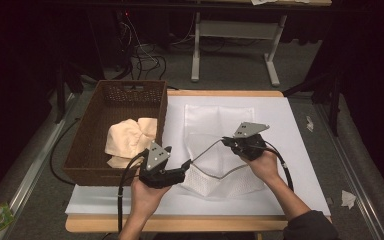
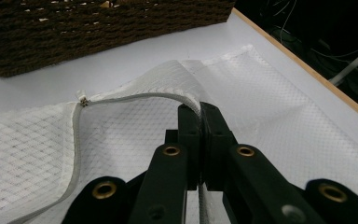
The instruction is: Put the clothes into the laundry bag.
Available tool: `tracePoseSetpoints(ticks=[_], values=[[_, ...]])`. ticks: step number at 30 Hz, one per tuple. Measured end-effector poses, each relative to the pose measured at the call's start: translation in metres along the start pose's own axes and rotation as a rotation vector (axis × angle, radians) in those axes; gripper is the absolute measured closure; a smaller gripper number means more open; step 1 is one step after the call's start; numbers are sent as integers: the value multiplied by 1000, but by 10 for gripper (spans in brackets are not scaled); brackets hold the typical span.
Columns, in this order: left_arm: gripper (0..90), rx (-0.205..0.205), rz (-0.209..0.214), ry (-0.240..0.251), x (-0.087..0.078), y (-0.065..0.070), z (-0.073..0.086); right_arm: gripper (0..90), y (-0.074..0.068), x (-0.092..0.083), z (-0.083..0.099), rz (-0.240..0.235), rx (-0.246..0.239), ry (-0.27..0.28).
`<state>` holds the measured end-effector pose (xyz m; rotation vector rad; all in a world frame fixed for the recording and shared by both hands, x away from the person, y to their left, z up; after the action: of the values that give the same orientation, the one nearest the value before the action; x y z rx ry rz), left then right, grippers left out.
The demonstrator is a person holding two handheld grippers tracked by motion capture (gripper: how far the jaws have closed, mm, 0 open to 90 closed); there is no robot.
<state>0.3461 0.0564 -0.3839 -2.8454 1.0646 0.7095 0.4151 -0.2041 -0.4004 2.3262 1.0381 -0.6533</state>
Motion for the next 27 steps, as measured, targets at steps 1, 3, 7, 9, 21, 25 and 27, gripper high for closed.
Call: tracePoseSetpoints(ticks=[1,3,7,9,21,25,27], values=[[266,1,-5,4,-2,-2,-2,890,0,-1,0,0,-1,1],[261,-12,2,11,-5,-6,-5,890,1,-1,0,1,0,5],[274,-16,12,6,-13,-16,-12,889,2,-1,1,1,6,13],[280,4,-8,-1,-15,-20,-14,889,1,0,3,-1,14,11],[253,-56,-38,10,-30,-54,-26,890,2,3,6,-7,18,8],[242,-70,-70,-1,-30,-68,-28,890,2,3,8,-11,19,10],[236,-55,-106,-5,-29,-74,-29,890,3,3,9,-13,31,3]])
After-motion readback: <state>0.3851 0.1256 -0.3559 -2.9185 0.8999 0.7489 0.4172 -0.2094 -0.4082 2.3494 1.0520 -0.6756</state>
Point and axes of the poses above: each handheld gripper's, and its own axes: x roughly forward along the jaws, z roughly out of its underside, y roughly to its right, the point moved 3 cm from there along x, roughly forward along the jaws, and after that the axes turned 5 degrees about -x, right-handed, at the moved point
